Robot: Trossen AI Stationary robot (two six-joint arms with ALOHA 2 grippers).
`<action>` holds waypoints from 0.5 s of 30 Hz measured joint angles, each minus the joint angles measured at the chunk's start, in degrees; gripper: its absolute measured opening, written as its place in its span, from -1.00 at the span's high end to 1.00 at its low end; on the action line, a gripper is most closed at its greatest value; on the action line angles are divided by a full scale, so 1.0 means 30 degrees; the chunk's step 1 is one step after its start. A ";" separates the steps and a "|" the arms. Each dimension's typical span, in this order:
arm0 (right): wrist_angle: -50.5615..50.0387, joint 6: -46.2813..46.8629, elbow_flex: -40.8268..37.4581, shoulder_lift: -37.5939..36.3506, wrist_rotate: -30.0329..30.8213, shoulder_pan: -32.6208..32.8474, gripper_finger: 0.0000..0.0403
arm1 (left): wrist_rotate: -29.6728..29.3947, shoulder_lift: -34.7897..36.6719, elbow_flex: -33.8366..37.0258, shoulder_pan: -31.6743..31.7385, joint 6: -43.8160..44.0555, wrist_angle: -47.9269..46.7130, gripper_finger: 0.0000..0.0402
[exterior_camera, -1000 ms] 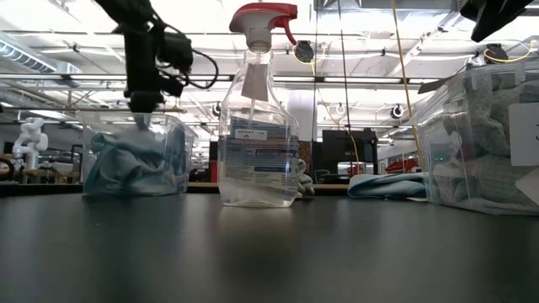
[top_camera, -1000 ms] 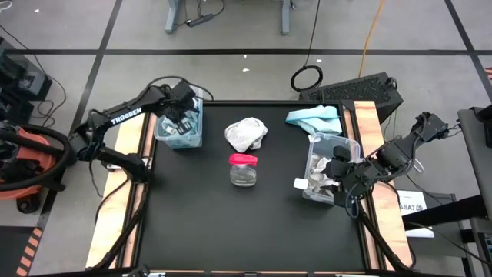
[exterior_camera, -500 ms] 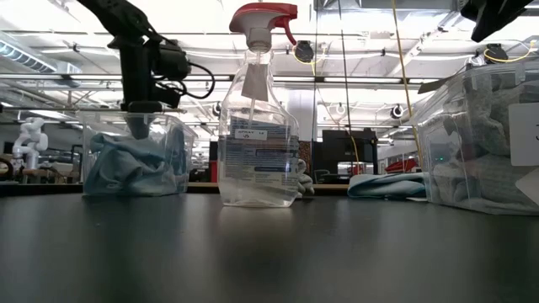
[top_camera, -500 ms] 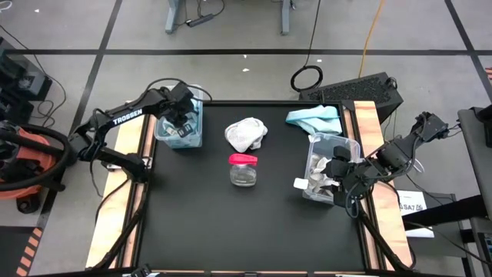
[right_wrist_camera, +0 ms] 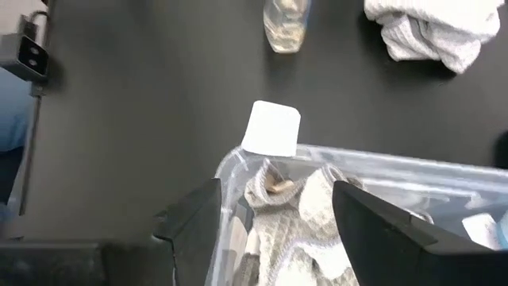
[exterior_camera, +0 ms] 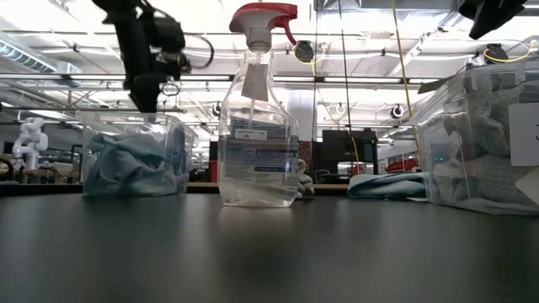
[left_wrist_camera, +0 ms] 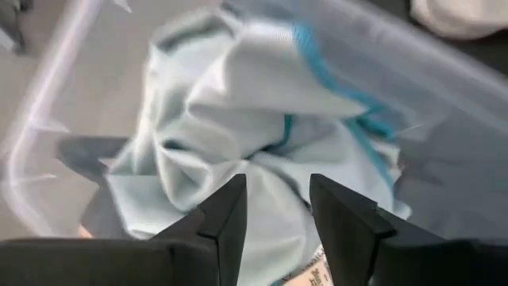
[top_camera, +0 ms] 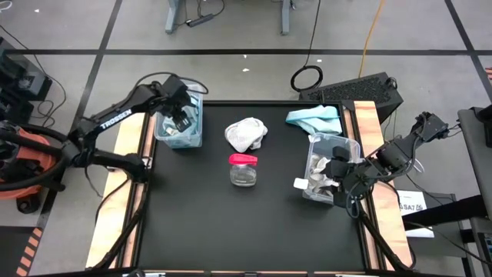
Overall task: Sort microfiber towel by color & place in baskets
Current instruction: Put the gray towel into the right transparent bin
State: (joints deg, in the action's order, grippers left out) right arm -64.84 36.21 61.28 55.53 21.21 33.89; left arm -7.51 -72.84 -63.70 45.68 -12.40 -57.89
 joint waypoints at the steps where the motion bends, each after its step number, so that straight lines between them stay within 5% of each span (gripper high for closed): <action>1: 0.0237 -0.0175 0.0000 -0.0001 0.0000 0.0000 -0.16 | -0.0006 0.0271 -0.0240 -0.0125 0.0009 -0.0119 0.27; 10: 0.1360 -0.1592 0.0000 0.0000 0.0854 -0.0022 -0.16 | 0.0069 0.3048 -0.1757 -0.1819 0.1057 -0.0114 0.27; 15: 0.1717 -0.2130 0.0000 0.0000 0.1717 -0.0022 -0.16 | 0.3187 0.4580 -0.1791 -0.3399 0.1787 0.1309 0.27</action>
State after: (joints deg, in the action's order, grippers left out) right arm -59.69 29.81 61.28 55.53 26.36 33.82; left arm 2.05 -59.10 -69.07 35.48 -7.04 -53.97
